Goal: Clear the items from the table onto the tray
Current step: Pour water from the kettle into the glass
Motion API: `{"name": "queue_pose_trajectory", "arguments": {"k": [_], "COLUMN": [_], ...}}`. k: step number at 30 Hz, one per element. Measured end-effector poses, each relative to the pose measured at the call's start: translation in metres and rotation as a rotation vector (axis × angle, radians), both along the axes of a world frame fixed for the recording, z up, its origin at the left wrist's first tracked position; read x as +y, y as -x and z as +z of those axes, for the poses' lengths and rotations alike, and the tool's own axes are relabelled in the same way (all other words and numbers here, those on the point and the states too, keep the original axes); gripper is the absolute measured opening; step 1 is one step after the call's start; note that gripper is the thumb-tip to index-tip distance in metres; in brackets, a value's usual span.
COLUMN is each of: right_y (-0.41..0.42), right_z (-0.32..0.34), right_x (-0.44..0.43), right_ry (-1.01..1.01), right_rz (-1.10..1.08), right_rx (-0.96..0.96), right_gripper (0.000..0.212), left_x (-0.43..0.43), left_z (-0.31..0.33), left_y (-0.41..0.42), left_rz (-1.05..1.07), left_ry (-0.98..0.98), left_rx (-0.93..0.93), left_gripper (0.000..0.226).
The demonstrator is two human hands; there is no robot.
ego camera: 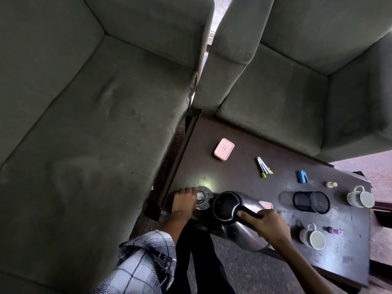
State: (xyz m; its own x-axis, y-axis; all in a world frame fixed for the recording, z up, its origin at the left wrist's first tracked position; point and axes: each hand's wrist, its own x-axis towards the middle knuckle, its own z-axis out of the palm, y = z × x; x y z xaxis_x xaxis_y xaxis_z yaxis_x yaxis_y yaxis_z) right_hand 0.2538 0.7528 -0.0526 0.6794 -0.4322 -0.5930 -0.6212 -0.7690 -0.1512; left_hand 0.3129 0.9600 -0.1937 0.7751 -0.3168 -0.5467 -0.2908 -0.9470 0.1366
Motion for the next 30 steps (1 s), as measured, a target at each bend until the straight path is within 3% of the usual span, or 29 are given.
{"name": "queue_pose_trajectory", "arguments": {"k": [19,30], "right_y": [0.004,0.011], "right_z": [0.003,0.006], "right_x": [-0.005,-0.012], "right_ry": [-0.047,-0.043], "right_rz": [-0.030,-0.015], "right_rx": [-0.028,-0.006], "right_gripper": [0.076,0.066], "left_x": [-0.001,-0.002], "left_z": [-0.007,-0.008], "left_y": [-0.001,0.003], "left_rz": [-0.005,0.008], "left_ry": [-0.027,-0.044], "left_rx": [-0.012,-0.022], "left_gripper": [0.045,0.044]}}
